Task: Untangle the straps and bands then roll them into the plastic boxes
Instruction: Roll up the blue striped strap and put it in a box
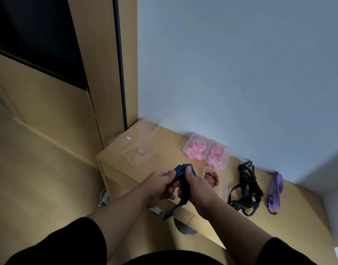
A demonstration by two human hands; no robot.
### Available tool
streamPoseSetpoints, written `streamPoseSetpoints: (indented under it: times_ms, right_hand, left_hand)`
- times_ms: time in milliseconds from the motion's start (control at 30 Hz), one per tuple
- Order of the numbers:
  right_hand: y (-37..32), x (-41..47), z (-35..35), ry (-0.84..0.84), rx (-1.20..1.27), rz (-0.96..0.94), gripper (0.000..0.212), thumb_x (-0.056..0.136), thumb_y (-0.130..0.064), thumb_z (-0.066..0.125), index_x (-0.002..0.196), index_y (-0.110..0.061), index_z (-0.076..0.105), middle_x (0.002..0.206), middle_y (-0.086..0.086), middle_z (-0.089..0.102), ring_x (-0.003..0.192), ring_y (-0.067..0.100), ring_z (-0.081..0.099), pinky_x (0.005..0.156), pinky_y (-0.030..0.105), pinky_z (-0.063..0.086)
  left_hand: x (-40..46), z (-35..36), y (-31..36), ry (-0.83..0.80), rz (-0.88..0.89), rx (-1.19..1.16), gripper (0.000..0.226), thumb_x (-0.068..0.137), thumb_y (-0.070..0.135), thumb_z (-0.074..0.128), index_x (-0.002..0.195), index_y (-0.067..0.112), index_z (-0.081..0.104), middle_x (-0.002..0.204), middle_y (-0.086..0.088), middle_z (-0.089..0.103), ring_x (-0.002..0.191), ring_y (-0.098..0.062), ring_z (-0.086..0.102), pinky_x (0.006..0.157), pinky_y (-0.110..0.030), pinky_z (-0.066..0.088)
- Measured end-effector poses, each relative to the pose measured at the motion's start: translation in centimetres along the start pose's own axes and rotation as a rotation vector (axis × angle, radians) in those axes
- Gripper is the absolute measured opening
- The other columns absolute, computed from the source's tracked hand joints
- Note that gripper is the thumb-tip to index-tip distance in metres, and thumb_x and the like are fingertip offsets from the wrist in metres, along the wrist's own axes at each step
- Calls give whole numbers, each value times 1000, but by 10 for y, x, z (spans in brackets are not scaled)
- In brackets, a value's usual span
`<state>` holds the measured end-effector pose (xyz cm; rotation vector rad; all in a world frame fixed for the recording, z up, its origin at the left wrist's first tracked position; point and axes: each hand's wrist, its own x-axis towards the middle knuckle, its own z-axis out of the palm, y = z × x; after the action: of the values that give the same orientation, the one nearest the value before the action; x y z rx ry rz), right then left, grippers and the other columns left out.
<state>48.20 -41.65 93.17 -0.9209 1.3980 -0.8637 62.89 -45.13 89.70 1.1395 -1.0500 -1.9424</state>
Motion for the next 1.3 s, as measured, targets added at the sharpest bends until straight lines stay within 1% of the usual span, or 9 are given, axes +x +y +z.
streamPoseSetpoints:
  times_ms: [233, 400, 533, 700, 800, 867, 1033, 1200, 1300]
  right_hand:
    - [5, -7, -4, -78, -157, -92, 54, 101, -57, 34, 91, -13, 63, 76, -1, 61, 76, 18, 51, 78, 35, 47]
    - [6, -12, -4, -46, -131, -130, 34, 106, -44, 38, 101, -19, 60, 81, -3, 60, 77, 14, 53, 79, 34, 47]
    - [10, -11, -4, -13, -48, -40, 45, 105, -49, 38, 109, -10, 62, 79, 5, 57, 67, 15, 51, 70, 33, 45]
    - [11, -8, -8, 31, 40, 91, 70, 100, -67, 31, 101, -6, 67, 71, 5, 56, 62, 17, 49, 69, 35, 43]
    - [9, -7, -8, 78, 66, 122, 64, 102, -60, 35, 97, -4, 67, 67, 5, 57, 59, 17, 50, 68, 35, 44]
    - [8, -6, -8, 107, 91, 112, 56, 105, -51, 40, 95, -3, 66, 65, 5, 57, 56, 17, 50, 67, 35, 45]
    - [8, -5, -9, 144, 85, 46, 45, 108, -38, 40, 100, -1, 64, 66, 5, 59, 57, 16, 52, 66, 34, 48]
    - [12, -5, -9, 125, 22, 92, 48, 107, -39, 42, 104, 1, 67, 72, 11, 64, 62, 21, 61, 71, 36, 56]
    - [10, -7, -5, 97, -19, 119, 46, 106, -38, 44, 105, 2, 67, 76, 12, 66, 66, 23, 62, 73, 36, 58]
  left_hand:
    - [-9, 5, 7, -152, 12, -91, 21, 104, 22, 47, 94, 6, 58, 65, -4, 50, 53, -12, 44, 50, -25, 45]
    - [-3, 15, 6, 17, 121, 28, 19, 104, 16, 49, 105, 1, 60, 69, -8, 56, 60, -15, 56, 64, -34, 58]
    - [2, 7, 3, 208, 319, 440, 7, 101, 18, 54, 101, 15, 61, 77, -8, 63, 67, -17, 65, 73, -40, 61]
    - [1, 2, -2, 157, 581, 971, 8, 98, 21, 52, 101, 18, 60, 96, 2, 57, 78, -15, 61, 74, -38, 55]
    - [6, -2, -6, 110, 645, 1111, 21, 95, 29, 47, 106, 17, 61, 100, 0, 53, 86, -18, 55, 78, -43, 51]
    - [5, -1, -6, 112, 581, 1048, 15, 96, 29, 54, 107, 21, 60, 102, 3, 54, 85, -15, 58, 78, -41, 53]
    - [1, 5, -3, -4, 166, 456, 27, 99, 30, 57, 123, 17, 55, 102, -9, 64, 74, -21, 63, 65, -37, 60]
    - [3, 5, 0, 107, 224, 471, 12, 94, 22, 65, 103, 14, 63, 90, -8, 71, 71, -18, 70, 71, -41, 62]
    - [5, 3, -2, 230, 341, 721, 6, 92, 25, 65, 96, 22, 62, 83, 3, 69, 71, -11, 69, 71, -36, 60]
